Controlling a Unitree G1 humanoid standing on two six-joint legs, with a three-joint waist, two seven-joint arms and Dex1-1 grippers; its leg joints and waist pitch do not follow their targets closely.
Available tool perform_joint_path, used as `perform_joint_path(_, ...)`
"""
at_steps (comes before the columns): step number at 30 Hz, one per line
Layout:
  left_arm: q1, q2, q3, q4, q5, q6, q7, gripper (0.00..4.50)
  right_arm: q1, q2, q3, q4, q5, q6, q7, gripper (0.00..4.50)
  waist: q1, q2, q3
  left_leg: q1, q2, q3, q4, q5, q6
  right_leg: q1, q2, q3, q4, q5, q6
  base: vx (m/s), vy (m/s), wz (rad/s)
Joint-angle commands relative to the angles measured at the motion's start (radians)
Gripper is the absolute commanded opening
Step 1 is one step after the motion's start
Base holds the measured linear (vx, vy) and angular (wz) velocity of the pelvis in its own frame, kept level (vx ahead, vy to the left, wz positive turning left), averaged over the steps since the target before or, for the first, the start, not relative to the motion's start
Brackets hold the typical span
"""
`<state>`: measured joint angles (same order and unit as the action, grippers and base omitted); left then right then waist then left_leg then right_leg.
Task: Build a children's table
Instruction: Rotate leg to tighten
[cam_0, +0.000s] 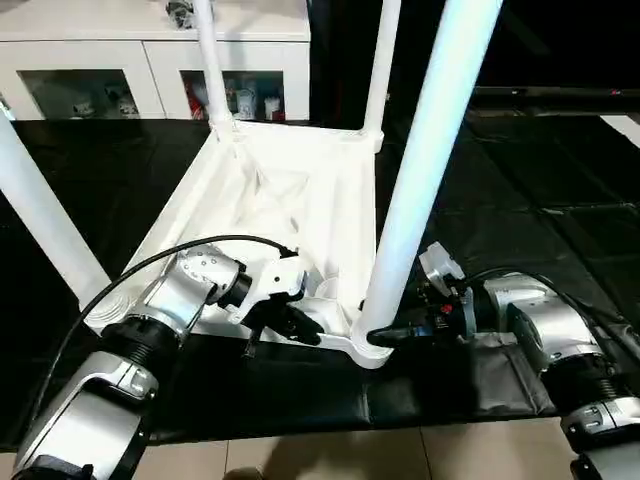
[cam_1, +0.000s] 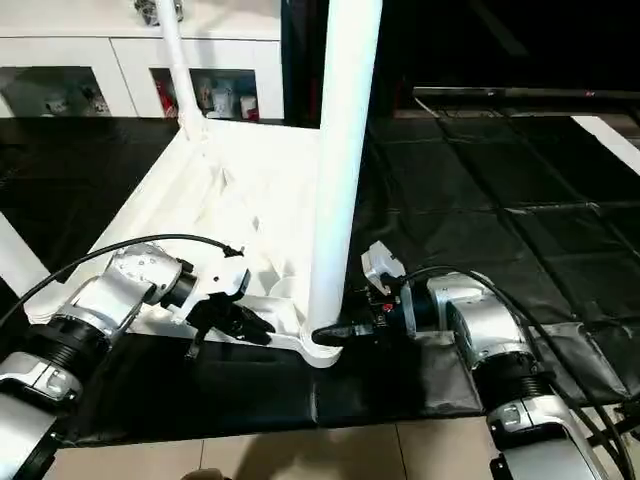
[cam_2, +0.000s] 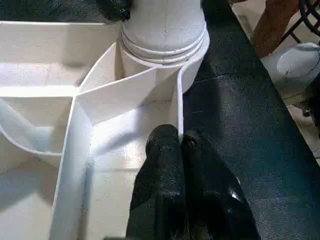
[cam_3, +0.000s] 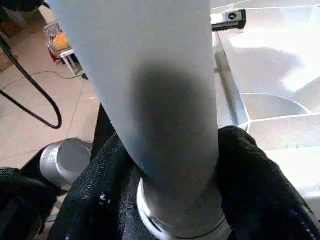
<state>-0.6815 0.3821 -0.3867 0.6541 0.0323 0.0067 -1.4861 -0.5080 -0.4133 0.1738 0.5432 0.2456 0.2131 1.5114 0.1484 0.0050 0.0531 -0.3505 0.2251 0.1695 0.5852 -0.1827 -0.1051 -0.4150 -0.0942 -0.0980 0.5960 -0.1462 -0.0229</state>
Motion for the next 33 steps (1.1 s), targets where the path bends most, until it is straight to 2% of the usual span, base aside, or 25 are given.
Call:
perform_joint_path(1, -0.015, -0.03, -0.012, -0.001, 0.002, 0.033, 0.031, 0.0, 0.013, 0.014, -0.01, -0.035, 0.054, 0.049, 0.004, 2.18, -0.008, 0.0, -0.074, 0.002, 0.007, 0.01, -0.066, -0.222, 0.043, 0.062, -0.044, 0.042, -0.065, -0.284, -0.203, 0.0, 0.0, 0.0)
perform_joint_path(2, -0.02, -0.054, 0.018, 0.007, 0.001, 0.076, 0.115, 0.0, 0.031, 0.036, -0.027, -0.061, 0.057, 0.056, -0.062, 2.18, -0.006, 0.0, -0.072, 0.003, 0.007, 0.01, -0.066, -0.221, 0.042, 0.061, -0.044, 0.043, -0.067, -0.289, -0.2, 0.0, 0.0, 0.0)
perform_joint_path(3, -0.02, -0.056, 0.02, 0.008, 0.001, 0.078, 0.12, 0.0, 0.032, 0.037, -0.028, -0.062, 0.056, 0.058, -0.067, 2.18, -0.005, 0.0, -0.071, 0.004, 0.007, 0.011, -0.067, -0.222, 0.04, 0.06, -0.044, 0.043, -0.068, -0.294, -0.196, 0.0, 0.0, 0.0)
perform_joint_path(4, -0.027, -0.082, 0.052, 0.015, -0.002, 0.121, 0.207, 0.0, 0.037, 0.07, -0.046, -0.067, 0.046, 0.085, -0.171, 2.16, -0.007, -0.002, -0.07, 0.004, 0.006, 0.01, -0.067, -0.231, 0.034, 0.06, -0.045, 0.043, -0.07, -0.318, -0.19, 0.0, 0.0, 0.0)
perform_joint_path(5, -0.029, -0.089, 0.06, 0.016, -0.003, 0.133, 0.228, 0.0, 0.036, 0.083, -0.053, -0.062, 0.038, 0.077, -0.206, 2.14, -0.01, -0.001, -0.068, 0.002, 0.003, 0.007, -0.069, -0.241, 0.026, 0.061, -0.047, 0.039, -0.074, -0.363, -0.174, 0.0, 0.0, 0.0)
perform_joint_path(6, -0.036, -0.109, 0.084, 0.019, -0.008, 0.166, 0.292, 0.0, 0.033, 0.12, -0.07, -0.046, 0.015, 0.053, -0.311, 2.13, -0.016, -0.003, -0.066, 0.001, -0.001, 0.006, -0.07, -0.251, 0.012, 0.06, -0.048, 0.036, -0.082, -0.428, -0.144, 0.0, 0.0, 0.0)
perform_joint_path(7, -0.038, -0.115, 0.091, 0.02, -0.009, 0.174, 0.309, 0.0, 0.031, 0.13, -0.075, -0.041, 0.009, 0.054, -0.34, 2.12, -0.021, -0.004, -0.066, 0.001, -0.003, 0.004, -0.071, -0.259, 0.009, 0.061, -0.05, 0.034, -0.087, -0.468, -0.128, 0.0, 0.0, 0.0)
perform_joint_path(8, -0.042, -0.132, 0.108, 0.02, -0.013, 0.2, 0.351, 0.0, 0.025, 0.154, -0.082, -0.027, -0.006, 0.067, -0.408, 2.12, -0.032, -0.006, -0.065, -0.007, -0.007, 0.001, -0.071, -0.254, 0.008, 0.066, -0.05, 0.031, -0.091, -0.508, -0.099, 0.0, 0.0, 0.0)
perform_joint_path(9, -0.044, -0.154, 0.124, 0.015, -0.018, 0.23, 0.394, 0.0, 0.017, 0.185, -0.085, -0.009, -0.026, 0.074, -0.482, 2.09, -0.042, -0.007, -0.066, -0.007, -0.007, 0.0, -0.071, -0.249, 0.006, 0.063, -0.05, 0.03, -0.095, -0.52, -0.087, 0.0, 0.0, 0.0)
perform_joint_path(10, -0.045, -0.168, 0.134, 0.012, -0.022, 0.248, 0.422, 0.0, 0.012, 0.206, -0.086, 0.003, -0.039, 0.077, -0.53, 2.09, -0.042, -0.007, -0.066, -0.007, -0.007, 0.0, -0.071, -0.249, 0.006, 0.063, -0.05, 0.03, -0.095, -0.52, -0.087, 0.0, 0.0, 0.0)
perform_joint_path(12, -0.048, -0.225, 0.167, 0.014, -0.026, 0.287, 0.539, 0.0, -0.022, 0.283, -0.113, 0.06, -0.064, 0.085, -0.705, 2.07, -0.071, -0.007, -0.067, -0.016, -0.015, -0.003, -0.068, -0.244, 0.006, 0.066, -0.047, 0.022, -0.1, -0.543, -0.073, 0.0, 0.0, 0.0)
perform_joint_path(14, -0.049, -0.241, 0.175, 0.015, -0.027, 0.297, 0.57, 0.0, -0.033, 0.304, -0.122, 0.076, -0.07, 0.09, -0.752, 2.07, -0.078, -0.005, -0.066, -0.012, -0.017, -0.001, -0.066, -0.244, 0.01, 0.06, -0.045, 0.022, -0.103, -0.537, -0.075, 0.0, 0.0, 0.0)
perform_joint_path(15, -0.052, -0.284, 0.19, 0.026, -0.019, 0.308, 0.655, 0.0, -0.064, 0.357, -0.136, 0.119, -0.091, 0.078, -0.868, 2.06, -0.087, -0.004, -0.065, -0.008, -0.018, 0.0, -0.064, -0.257, 0.02, 0.055, -0.042, 0.02, -0.108, -0.542, -0.078, 0.0, 0.0, 0.0)
perform_joint_path(16, -0.052, -0.287, 0.191, 0.027, -0.018, 0.308, 0.661, 0.0, -0.066, 0.36, -0.137, 0.122, -0.093, 0.077, -0.874, 2.05, -0.087, -0.004, -0.065, -0.008, -0.018, 0.0, -0.064, -0.257, 0.02, 0.055, -0.042, 0.02, -0.108, -0.542, -0.078, 0.0, 0.0, 0.0)
perform_joint_path(18, -0.067, -0.336, 0.21, 0.06, -0.008, 0.306, 0.774, 0.0, -0.103, 0.405, -0.13, 0.174, -0.136, 0.054, -0.99, 2.05, -0.095, -0.003, -0.065, -0.006, -0.017, 0.002, -0.064, -0.258, 0.026, 0.05, -0.039, 0.021, -0.107, -0.522, -0.088, 0.0, 0.0, 0.0)
perform_joint_path(21, -0.08, -0.354, 0.211, 0.077, -0.002, 0.301, 0.804, 0.0, -0.115, 0.414, -0.104, 0.18, -0.158, 0.042, -0.98, 2.05, -0.093, -0.004, -0.066, -0.001, -0.016, 0.004, -0.064, -0.267, 0.043, 0.05, -0.038, 0.023, -0.107, -0.497, -0.095, 0.0, 0.0, 0.0)
perform_joint_path(23, -0.083, -0.356, 0.203, 0.076, 0.012, 0.298, 0.815, 0.0, -0.112, 0.42, -0.106, 0.168, -0.159, 0.03, -0.985, 2.05, -0.09, -0.006, -0.069, -0.006, -0.014, 0.003, -0.067, -0.249, 0.054, 0.055, -0.038, 0.028, -0.099, -0.445, -0.111, 0.0, 0.0, 0.0)
perform_joint_path(24, -0.084, -0.355, 0.203, 0.073, 0.015, 0.303, 0.814, 0.0, -0.104, 0.423, -0.12, 0.155, -0.149, 0.022, -0.98, 2.55, -0.09, -0.005, -0.068, -0.006, -0.013, 0.003, -0.068, -0.245, 0.057, 0.055, -0.038, 0.029, -0.098, -0.431, -0.118, 0.0, 0.0, 0.0)
perform_joint_path(27, -0.08, -0.334, 0.188, 0.069, 0.03, 0.284, 0.789, 0.0, -0.091, 0.419, -0.134, 0.144, -0.139, 0.008, -0.974, 2.7, -0.089, -0.004, -0.067, -0.006, -0.012, 0.004, -0.069, -0.251, 0.06, 0.056, -0.039, 0.03, -0.099, -0.435, -0.121, 0.0, 0.0, 0.0)
perform_joint_path(29, -0.076, -0.321, 0.176, 0.069, 0.04, 0.265, 0.771, 0.0, -0.088, 0.418, -0.147, 0.146, -0.134, -0.001, -0.979, 3.03, -0.089, -0.003, -0.067, -0.006, -0.013, 0.004, -0.069, -0.255, 0.058, 0.056, -0.04, 0.03, -0.101, -0.446, -0.118, 0.0, 0.0, 0.0)
perform_joint_path(31, -0.064, -0.29, 0.157, 0.064, 0.042, 0.236, 0.704, 0.0, -0.069, 0.396, -0.15, 0.133, -0.124, -0.021, -0.939, 3.1, -0.089, -0.002, -0.067, -0.008, -0.012, 0.002, -0.072, -0.254, 0.058, 0.057, -0.042, 0.031, -0.101, -0.446, -0.115, 0.0, 0.0, 0.0)
perform_joint_path(33, -0.05, -0.247, 0.141, 0.052, 0.031, 0.212, 0.613, 0.0, -0.035, 0.348, -0.149, 0.088, -0.1, -0.038, -0.836, 3.36, -0.086, -0.004, -0.071, -0.008, -0.01, 0.003, -0.071, -0.241, 0.066, 0.061, -0.042, 0.034, -0.094, -0.4, -0.125, 0.0, 0.0, 0.0)
